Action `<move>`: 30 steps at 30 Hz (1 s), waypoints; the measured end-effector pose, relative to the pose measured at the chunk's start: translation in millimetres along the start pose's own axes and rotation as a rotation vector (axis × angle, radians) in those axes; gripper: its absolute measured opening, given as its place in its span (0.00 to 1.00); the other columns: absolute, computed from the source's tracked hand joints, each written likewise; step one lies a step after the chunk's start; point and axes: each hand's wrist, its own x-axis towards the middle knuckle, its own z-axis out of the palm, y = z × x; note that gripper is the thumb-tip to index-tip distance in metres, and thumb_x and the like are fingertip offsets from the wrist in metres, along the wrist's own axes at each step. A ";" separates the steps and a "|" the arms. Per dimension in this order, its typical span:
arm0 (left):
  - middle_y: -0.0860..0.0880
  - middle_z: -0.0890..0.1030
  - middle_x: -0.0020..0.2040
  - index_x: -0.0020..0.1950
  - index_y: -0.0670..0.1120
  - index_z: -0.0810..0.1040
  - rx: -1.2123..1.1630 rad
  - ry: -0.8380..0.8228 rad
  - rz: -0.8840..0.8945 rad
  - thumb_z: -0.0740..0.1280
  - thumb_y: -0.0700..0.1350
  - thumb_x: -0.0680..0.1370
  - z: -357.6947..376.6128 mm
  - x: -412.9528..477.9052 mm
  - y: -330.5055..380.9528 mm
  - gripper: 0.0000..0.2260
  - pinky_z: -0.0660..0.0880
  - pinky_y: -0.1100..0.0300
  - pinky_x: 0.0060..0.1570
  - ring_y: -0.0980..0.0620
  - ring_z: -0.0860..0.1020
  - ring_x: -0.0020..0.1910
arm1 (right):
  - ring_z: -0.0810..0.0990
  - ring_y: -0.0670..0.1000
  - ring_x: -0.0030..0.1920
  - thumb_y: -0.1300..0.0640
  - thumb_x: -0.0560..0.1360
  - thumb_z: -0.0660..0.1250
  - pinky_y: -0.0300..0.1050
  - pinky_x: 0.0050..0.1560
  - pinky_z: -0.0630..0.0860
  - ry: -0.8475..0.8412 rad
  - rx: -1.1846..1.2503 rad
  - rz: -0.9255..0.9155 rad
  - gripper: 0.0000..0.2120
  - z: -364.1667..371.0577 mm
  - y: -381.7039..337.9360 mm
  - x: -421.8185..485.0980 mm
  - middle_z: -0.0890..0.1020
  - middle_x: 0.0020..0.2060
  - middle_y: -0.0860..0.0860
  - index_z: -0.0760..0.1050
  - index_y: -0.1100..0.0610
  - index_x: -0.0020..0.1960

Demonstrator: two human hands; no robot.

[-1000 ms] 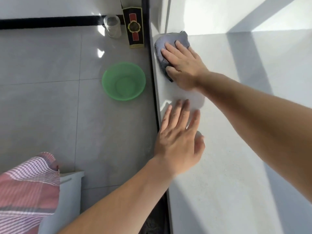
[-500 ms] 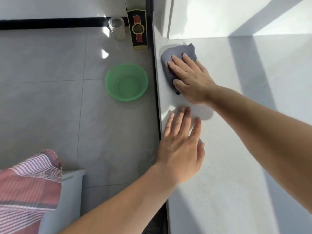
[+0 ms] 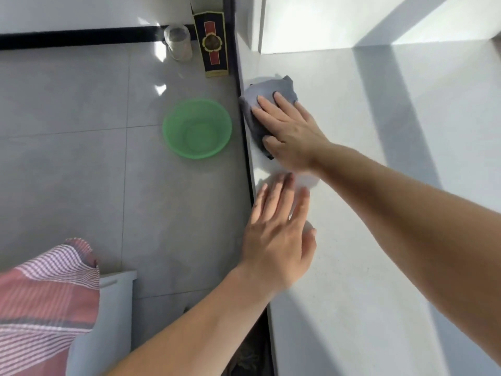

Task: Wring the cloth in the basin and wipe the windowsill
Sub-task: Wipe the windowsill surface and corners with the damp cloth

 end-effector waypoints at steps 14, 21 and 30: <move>0.39 0.56 0.80 0.79 0.43 0.62 0.025 -0.070 -0.021 0.58 0.53 0.79 7.0 -3.7 17.3 0.30 0.47 0.43 0.77 0.42 0.50 0.80 | 0.43 0.52 0.80 0.47 0.72 0.47 0.53 0.78 0.40 0.101 0.137 0.260 0.36 6.1 44.9 -58.9 0.49 0.81 0.45 0.52 0.45 0.81; 0.43 0.67 0.73 0.70 0.47 0.71 0.102 -0.114 -0.008 0.60 0.55 0.77 -2.4 6.6 12.8 0.24 0.57 0.45 0.70 0.42 0.64 0.73 | 0.42 0.50 0.80 0.47 0.74 0.45 0.51 0.78 0.39 0.130 0.130 0.232 0.34 15.8 70.3 -61.8 0.49 0.81 0.44 0.52 0.44 0.80; 0.43 0.61 0.78 0.75 0.48 0.66 0.077 -0.132 0.125 0.59 0.53 0.80 -5.6 77.6 2.5 0.24 0.57 0.45 0.73 0.43 0.57 0.78 | 0.43 0.54 0.80 0.47 0.72 0.46 0.53 0.78 0.37 0.311 0.240 0.662 0.35 31.6 105.1 -110.7 0.50 0.81 0.51 0.53 0.49 0.80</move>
